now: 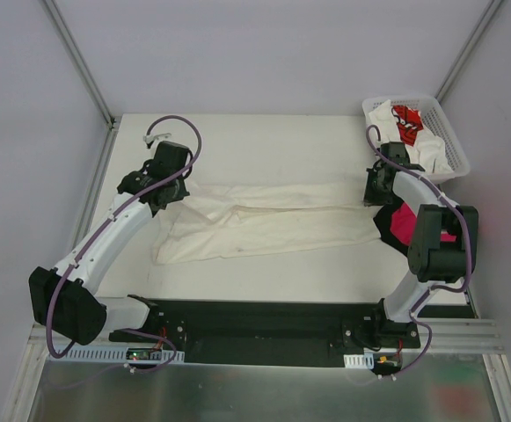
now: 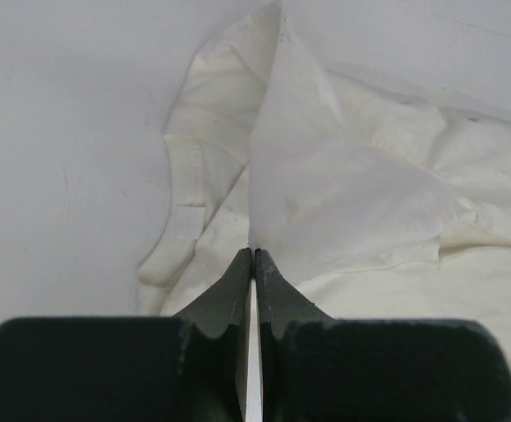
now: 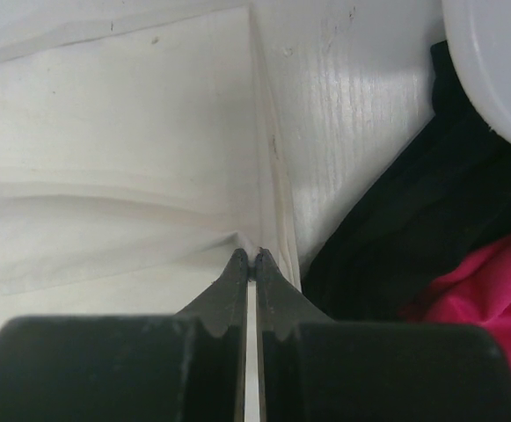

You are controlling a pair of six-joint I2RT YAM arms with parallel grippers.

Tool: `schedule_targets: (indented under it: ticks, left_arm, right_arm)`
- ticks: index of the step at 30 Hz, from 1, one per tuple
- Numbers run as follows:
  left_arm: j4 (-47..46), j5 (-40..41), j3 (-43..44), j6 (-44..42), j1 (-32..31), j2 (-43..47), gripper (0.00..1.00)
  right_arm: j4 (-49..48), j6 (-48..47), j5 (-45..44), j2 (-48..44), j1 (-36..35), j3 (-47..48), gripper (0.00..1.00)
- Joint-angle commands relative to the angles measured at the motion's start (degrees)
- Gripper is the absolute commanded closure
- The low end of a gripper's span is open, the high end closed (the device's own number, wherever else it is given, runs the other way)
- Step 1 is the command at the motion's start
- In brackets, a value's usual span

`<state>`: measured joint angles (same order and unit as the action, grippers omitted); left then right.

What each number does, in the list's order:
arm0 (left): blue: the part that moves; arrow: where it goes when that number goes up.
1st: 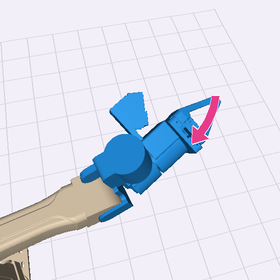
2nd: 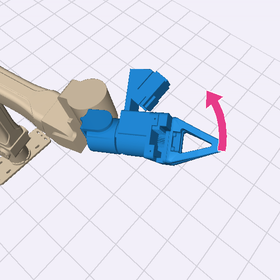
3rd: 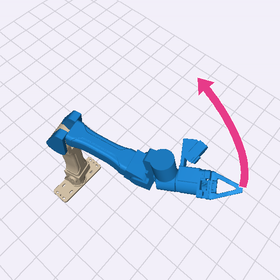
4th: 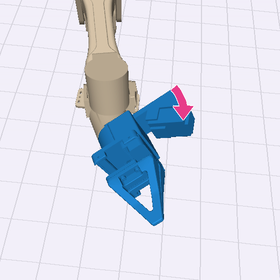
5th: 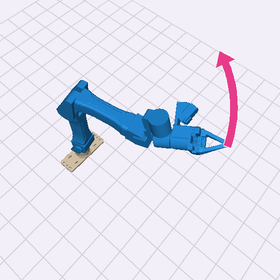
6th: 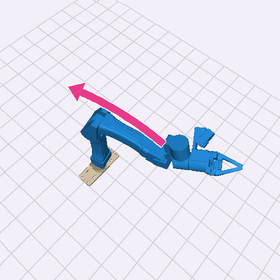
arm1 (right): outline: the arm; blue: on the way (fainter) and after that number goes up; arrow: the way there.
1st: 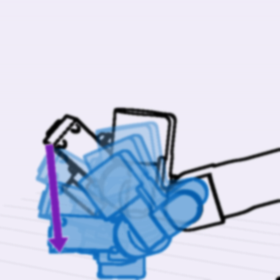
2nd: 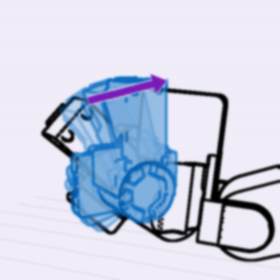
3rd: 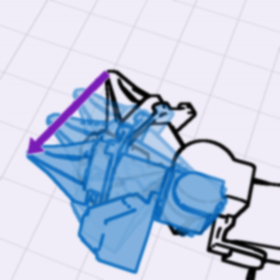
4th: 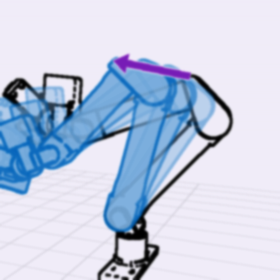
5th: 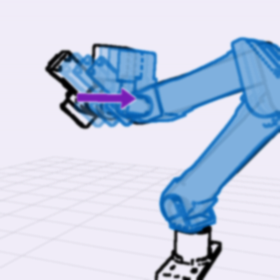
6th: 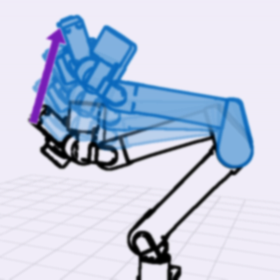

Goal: Fold and stack the t-shirts
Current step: Fold the other side of the tshirt into a rectangle

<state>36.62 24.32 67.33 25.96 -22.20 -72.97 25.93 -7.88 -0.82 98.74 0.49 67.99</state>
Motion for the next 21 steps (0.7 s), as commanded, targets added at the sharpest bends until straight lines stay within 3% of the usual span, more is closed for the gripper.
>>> schedule_targets:
  ticks: [1, 21]
  left_arm:
    - [1.1, 0.1, 0.0, -0.4, -0.5, 1.7, 1.0]
    - [-1.4, -1.7, -5.2, 2.5, -0.6, -1.1, 1.0]
  right_arm:
    - [-0.3, 0.8, -1.4, -3.1, -0.4, 0.0, 0.99]
    - [-0.1, 0.8, -2.2, -2.2, -0.4, 0.0, 0.99]
